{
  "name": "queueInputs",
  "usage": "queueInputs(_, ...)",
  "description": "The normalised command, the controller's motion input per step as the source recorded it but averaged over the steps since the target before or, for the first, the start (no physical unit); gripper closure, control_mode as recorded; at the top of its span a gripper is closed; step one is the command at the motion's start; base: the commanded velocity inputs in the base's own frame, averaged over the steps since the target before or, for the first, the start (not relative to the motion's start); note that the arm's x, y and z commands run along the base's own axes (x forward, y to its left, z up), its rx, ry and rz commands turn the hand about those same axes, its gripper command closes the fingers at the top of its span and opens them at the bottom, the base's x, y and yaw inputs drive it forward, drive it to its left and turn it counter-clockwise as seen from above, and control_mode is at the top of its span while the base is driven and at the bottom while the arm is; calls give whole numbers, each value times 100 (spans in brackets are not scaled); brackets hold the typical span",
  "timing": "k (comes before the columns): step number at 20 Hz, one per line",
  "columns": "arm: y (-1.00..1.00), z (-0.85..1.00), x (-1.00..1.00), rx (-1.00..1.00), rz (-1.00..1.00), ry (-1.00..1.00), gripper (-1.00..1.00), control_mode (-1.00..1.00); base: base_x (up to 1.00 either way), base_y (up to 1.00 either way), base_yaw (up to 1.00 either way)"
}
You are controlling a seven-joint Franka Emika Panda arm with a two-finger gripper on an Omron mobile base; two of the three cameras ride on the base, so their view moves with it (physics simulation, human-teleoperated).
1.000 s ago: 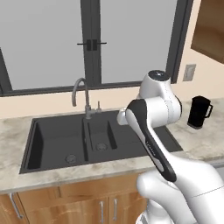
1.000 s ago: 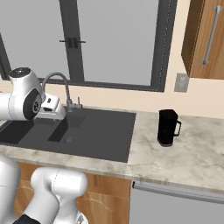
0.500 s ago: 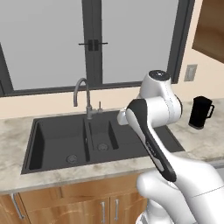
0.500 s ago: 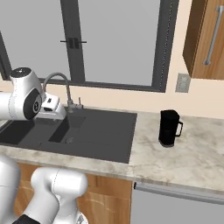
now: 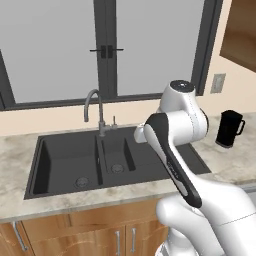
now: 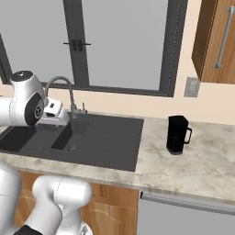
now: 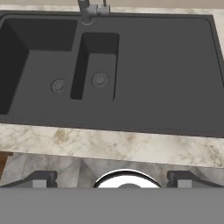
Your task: Turn on the sink faucet and place the jug under the water for a few seconds to fill it up.
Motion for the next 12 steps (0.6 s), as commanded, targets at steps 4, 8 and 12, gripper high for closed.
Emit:
queueInputs(4, 0, 0, 1, 0, 0, 0, -100, -100, 8, 0, 0)
queueInputs(8, 0, 0, 0, 0, 0, 0, -100, -100, 0, 0, 0)
queueInputs(12, 1, 0, 0, 3, 0, 0, -100, -100, 0, 0, 0)
